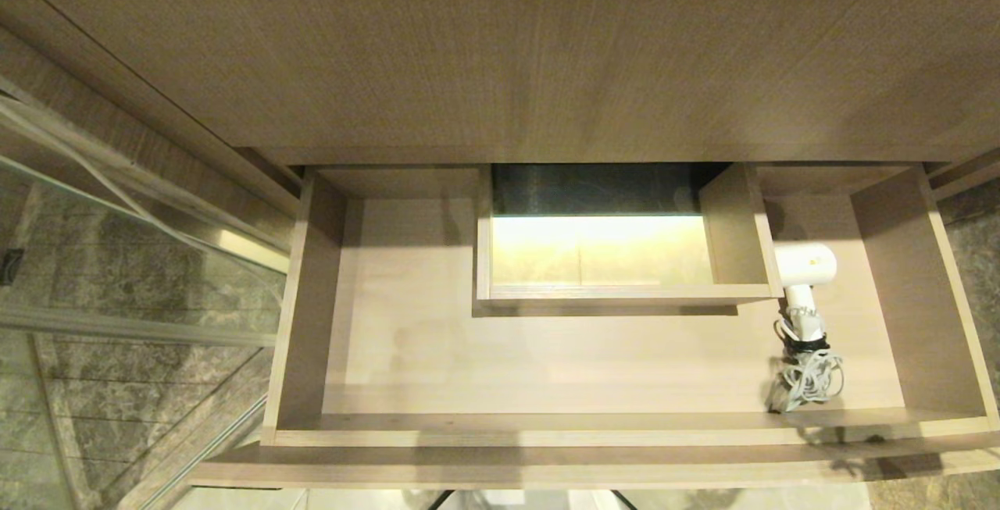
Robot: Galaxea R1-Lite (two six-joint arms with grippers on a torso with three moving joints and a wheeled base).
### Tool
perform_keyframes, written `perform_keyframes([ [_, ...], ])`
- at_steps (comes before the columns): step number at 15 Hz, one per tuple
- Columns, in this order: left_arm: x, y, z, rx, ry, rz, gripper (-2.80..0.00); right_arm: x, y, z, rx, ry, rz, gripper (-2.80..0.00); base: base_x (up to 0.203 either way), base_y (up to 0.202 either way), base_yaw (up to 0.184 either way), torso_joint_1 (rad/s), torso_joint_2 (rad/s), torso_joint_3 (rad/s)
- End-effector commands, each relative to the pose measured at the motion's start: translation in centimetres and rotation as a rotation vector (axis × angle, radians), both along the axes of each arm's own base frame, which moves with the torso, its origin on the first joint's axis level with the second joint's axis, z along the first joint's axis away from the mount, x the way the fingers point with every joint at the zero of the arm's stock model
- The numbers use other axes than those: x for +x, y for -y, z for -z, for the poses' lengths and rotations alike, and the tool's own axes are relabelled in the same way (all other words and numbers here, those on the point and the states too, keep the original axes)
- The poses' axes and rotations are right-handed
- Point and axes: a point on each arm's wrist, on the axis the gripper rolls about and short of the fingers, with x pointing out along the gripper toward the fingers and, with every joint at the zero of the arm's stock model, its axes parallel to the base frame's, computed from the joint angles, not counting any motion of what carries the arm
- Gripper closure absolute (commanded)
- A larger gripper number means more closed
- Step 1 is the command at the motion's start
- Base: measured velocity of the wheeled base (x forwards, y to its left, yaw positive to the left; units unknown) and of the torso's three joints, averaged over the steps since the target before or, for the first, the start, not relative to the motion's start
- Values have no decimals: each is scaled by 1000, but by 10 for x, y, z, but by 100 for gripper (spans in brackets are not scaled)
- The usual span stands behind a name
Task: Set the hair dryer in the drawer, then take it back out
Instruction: Close the drawer
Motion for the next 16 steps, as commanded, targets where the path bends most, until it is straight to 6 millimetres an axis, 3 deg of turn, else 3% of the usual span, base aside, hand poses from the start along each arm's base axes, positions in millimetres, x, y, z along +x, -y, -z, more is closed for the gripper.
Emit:
perform_keyframes([
  [1, 0, 0, 0, 0, 0, 0, 0, -2, 0, -1, -4, 6, 1, 0, 0, 0, 0, 0, 0, 0],
  [5, 0, 0, 0, 0, 0, 0, 0, -1, 0, 1, -3, -1, -2, 0, 0, 0, 0, -27, 49, 26],
  [12, 0, 0, 0, 0, 0, 0, 0, -2, -1, -2, -13, 17, -4, 0, 0, 0, 0, -234, 408, 168],
  [16, 0, 0, 0, 0, 0, 0, 0, -6, -2, 2, -1, 12, 1, 0, 0, 0, 0, -61, 102, 44],
])
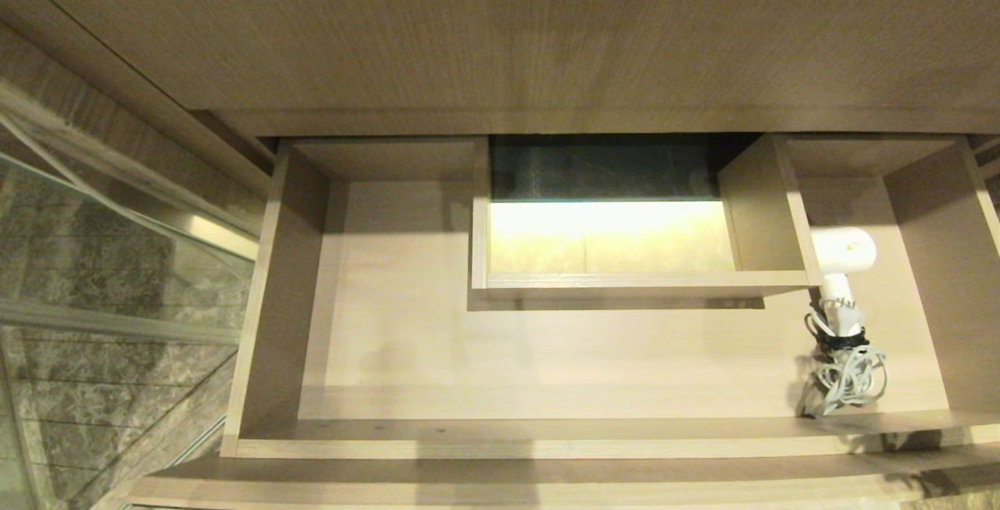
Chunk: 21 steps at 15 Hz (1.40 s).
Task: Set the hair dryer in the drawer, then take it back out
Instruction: Close the drawer
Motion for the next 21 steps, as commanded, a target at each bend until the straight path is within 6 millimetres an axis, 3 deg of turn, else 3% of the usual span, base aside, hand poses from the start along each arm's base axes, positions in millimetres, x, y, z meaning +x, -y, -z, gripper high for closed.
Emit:
perform_keyframes([
  [1, 0, 0, 0, 0, -1, -1, 0, 0, 0, -1, -4, 5, -1, 0, 0, 0, 0, -12, 32, 30],
  [21, 0, 0, 0, 0, -1, -1, 0, 1, 0, 2, -2, -8, -2, 0, 0, 0, 0, -8, 4, -1],
])
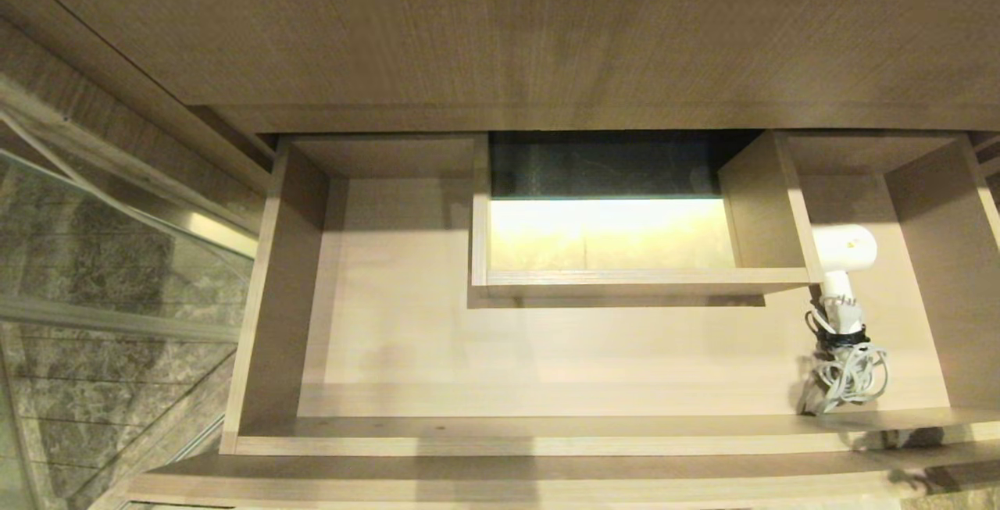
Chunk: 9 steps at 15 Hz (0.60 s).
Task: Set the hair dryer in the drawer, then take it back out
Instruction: Close the drawer
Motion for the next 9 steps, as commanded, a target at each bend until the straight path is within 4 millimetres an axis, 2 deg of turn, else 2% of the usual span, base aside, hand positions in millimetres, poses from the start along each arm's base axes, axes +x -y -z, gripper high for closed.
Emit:
perform_keyframes([
  [1, 0, 0, 0, 0, 2, 0, 0, 2, 1, 1, -1, -4, -1, 0, 0, 0, 0, 0, 0, 0],
  [9, 0, 0, 0, 0, 1, 0, 0, 6, 2, 0, -7, -10, -6, 0, 0, 0, 0, -1, 1, -3],
])
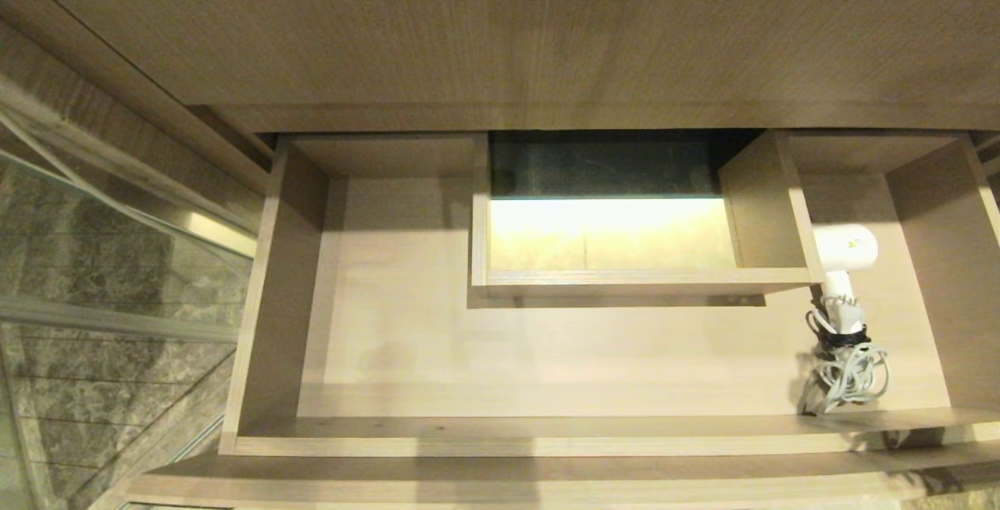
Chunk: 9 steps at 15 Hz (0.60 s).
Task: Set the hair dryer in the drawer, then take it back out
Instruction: Close the drawer
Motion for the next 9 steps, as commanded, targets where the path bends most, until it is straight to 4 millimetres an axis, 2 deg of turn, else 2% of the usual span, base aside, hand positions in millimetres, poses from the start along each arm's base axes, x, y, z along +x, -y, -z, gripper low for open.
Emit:
perform_keyframes([
  [1, 0, 0, 0, 0, 0, 0, 0, 2, 1, -3, -10, 16, 0, 0, 0, 0, 0, 22, -2, 31],
  [4, 0, 0, 0, 0, 1, 0, 0, 3, 4, -3, -30, 17, 47, 0, 0, 0, 0, 14, 3, 21],
  [9, 0, 0, 0, 0, 0, 0, 0, 12, 13, 16, -10, -134, 128, 0, 0, 0, 0, 0, 0, 0],
])
